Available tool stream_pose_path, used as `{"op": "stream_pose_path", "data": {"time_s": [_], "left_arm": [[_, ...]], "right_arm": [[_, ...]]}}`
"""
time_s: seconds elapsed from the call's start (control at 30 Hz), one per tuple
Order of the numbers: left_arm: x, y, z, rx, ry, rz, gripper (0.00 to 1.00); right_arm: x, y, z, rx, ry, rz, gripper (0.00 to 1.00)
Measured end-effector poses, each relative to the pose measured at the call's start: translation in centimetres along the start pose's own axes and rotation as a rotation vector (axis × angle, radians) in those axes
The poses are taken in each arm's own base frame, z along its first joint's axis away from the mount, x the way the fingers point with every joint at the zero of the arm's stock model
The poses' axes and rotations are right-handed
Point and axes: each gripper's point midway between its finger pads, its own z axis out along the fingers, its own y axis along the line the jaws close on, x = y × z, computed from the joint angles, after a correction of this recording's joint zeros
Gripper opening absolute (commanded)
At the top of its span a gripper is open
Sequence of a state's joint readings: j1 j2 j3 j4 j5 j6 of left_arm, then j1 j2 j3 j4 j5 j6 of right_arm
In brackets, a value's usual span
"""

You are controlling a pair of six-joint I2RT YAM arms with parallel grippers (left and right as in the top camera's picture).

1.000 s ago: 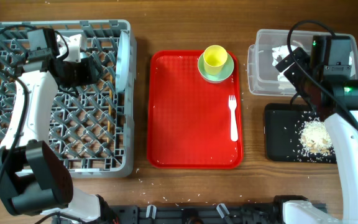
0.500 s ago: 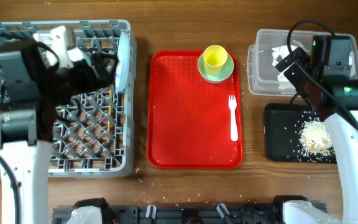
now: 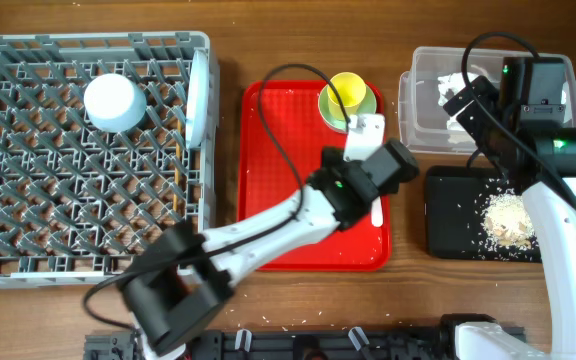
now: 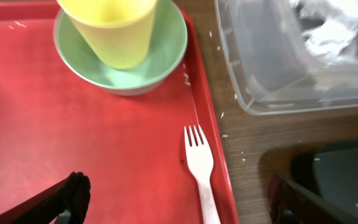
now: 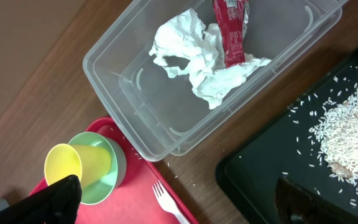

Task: Sort waste into correct bins and load items into the dishwasher rack
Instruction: 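Reach the left gripper to the white fork on the red tray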

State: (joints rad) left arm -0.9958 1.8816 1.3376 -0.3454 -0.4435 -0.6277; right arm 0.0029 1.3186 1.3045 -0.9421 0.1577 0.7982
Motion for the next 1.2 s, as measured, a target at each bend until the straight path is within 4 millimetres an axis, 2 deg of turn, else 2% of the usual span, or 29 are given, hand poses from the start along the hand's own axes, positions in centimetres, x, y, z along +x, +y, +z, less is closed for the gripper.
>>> {"op": "stream_pose_path", "data": {"time_s": [0.07,0.23,0.47,0.8,0.83,0.87,0.9,1.0,1.1,1.2], "left_arm": [[1.3,-0.5,1.6,-0.023,-0.012,0.017,0.86],[3.9,-0.6,3.7,-0.039,0.033,0.044,0.82],[7.8,0.2,6.8,-0.081,0.108,0.026,0.78],[7.7,0.8,7.0,-0.113,0.091,0.111,0.73],[7.7,1.0,7.0,-0.119,0.095,0.121,0.71],[7.7,1.0,7.0,-0.122,0.099,0.125,0.62],[7.9,0.9,6.9,-0.115,0.113,0.128,0.58],[8.6,0.0,6.5,-0.058,0.170,0.136,0.54],[9.2,-1.3,6.1,0.018,0.222,0.133,0.40],[9.5,-2.1,5.8,0.064,0.248,0.128,0.35]], "right_arm": [[0.0,0.0,0.0,0.000,0.000,0.000,1.00],[0.0,0.0,0.0,0.000,0.000,0.000,1.00],[0.0,0.0,0.0,0.000,0.000,0.000,1.00],[0.0,0.0,0.0,0.000,0.000,0.000,1.00],[0.0,0.0,0.0,0.000,0.000,0.000,1.00],[0.0,0.0,0.0,0.000,0.000,0.000,1.00],[0.0,0.0,0.0,0.000,0.000,0.000,1.00],[0.0,0.0,0.0,0.000,0.000,0.000,1.00],[0.0,0.0,0.0,0.000,0.000,0.000,1.00],[0.0,0.0,0.0,-0.001,-0.001,0.000,1.00]]}}
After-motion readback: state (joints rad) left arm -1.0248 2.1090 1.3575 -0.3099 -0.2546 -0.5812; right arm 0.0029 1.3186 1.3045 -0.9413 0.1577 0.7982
